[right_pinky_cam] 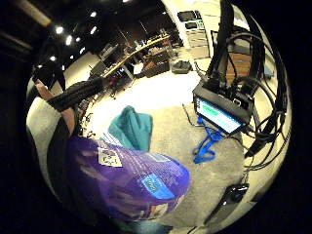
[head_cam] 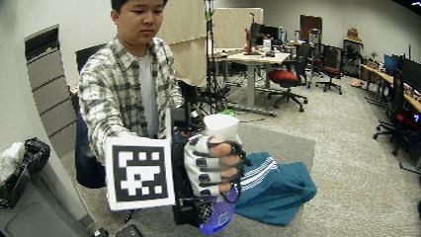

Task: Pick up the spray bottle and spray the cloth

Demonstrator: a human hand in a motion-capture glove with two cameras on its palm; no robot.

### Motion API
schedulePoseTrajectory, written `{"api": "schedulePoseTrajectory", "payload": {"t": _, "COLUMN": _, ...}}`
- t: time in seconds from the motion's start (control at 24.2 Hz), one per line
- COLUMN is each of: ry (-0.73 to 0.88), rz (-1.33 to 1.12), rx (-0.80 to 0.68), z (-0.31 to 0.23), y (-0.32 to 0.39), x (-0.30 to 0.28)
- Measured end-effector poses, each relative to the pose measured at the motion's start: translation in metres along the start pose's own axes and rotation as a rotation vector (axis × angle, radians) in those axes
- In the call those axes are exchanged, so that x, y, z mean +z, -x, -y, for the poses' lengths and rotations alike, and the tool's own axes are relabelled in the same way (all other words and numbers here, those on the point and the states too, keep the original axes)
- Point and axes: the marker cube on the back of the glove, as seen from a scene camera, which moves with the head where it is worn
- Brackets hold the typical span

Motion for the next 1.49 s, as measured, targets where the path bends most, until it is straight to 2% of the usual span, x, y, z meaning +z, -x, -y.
{"api": "schedulePoseTrajectory", "payload": {"t": 0.66, "ry": 0.337, "rz": -0.219, "rx": -0.182, "z": 0.002, "y": 0.075, "x": 0.066}}
{"api": "schedulePoseTrajectory", "payload": {"t": 1.07, "ry": 0.622, "rz": -0.387, "rx": -0.359, "z": -0.059, "y": 0.099, "x": 0.105}}
{"api": "schedulePoseTrajectory", "payload": {"t": 1.49, "ry": 0.789, "rz": -0.598, "rx": -0.507, "z": -0.09, "y": 0.104, "x": 0.127}}
